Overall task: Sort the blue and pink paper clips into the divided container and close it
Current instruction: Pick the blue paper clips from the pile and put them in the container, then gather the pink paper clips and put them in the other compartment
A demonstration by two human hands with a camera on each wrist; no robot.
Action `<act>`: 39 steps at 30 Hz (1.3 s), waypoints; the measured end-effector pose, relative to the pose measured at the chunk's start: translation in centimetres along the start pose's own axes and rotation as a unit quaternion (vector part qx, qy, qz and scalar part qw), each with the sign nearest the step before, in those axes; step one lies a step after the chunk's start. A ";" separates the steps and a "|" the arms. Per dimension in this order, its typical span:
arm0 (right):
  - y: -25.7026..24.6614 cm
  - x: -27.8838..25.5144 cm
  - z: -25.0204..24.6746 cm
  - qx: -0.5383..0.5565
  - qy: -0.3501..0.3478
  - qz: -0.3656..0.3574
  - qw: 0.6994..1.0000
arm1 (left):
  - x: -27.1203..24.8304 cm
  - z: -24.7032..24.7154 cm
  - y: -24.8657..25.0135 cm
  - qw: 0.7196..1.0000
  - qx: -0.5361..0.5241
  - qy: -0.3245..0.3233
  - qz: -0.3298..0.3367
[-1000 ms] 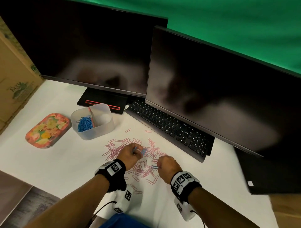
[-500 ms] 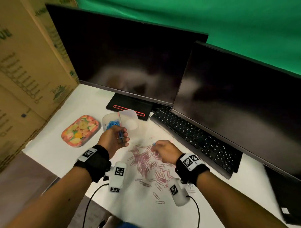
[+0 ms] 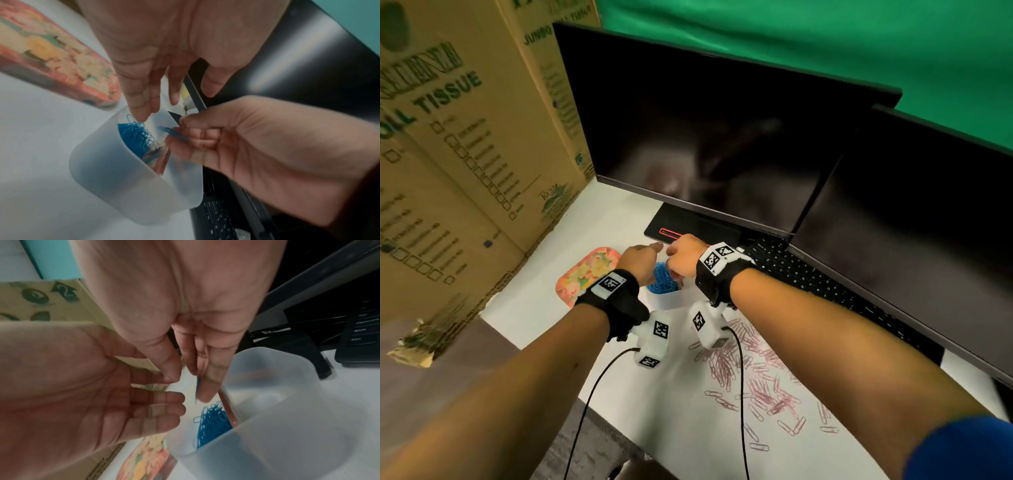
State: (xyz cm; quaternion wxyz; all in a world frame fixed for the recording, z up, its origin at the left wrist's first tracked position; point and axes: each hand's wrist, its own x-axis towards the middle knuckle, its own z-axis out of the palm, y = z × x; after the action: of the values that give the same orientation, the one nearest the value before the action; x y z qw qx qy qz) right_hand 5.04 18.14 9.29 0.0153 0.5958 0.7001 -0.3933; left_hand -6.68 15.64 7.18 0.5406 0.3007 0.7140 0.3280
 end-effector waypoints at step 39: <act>22.7 -10.0 5.5 -0.142 0.062 0.055 0.986 | -4.9 12.5 -12.6 0.624 0.632 -0.269 0.373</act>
State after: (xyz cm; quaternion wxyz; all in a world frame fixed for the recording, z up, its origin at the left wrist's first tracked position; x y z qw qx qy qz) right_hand 24.71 6.34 -1.65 0.0781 0.6480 0.7149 -0.2507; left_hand 5.63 6.00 -2.50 0.2166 0.8838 0.3951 -0.1256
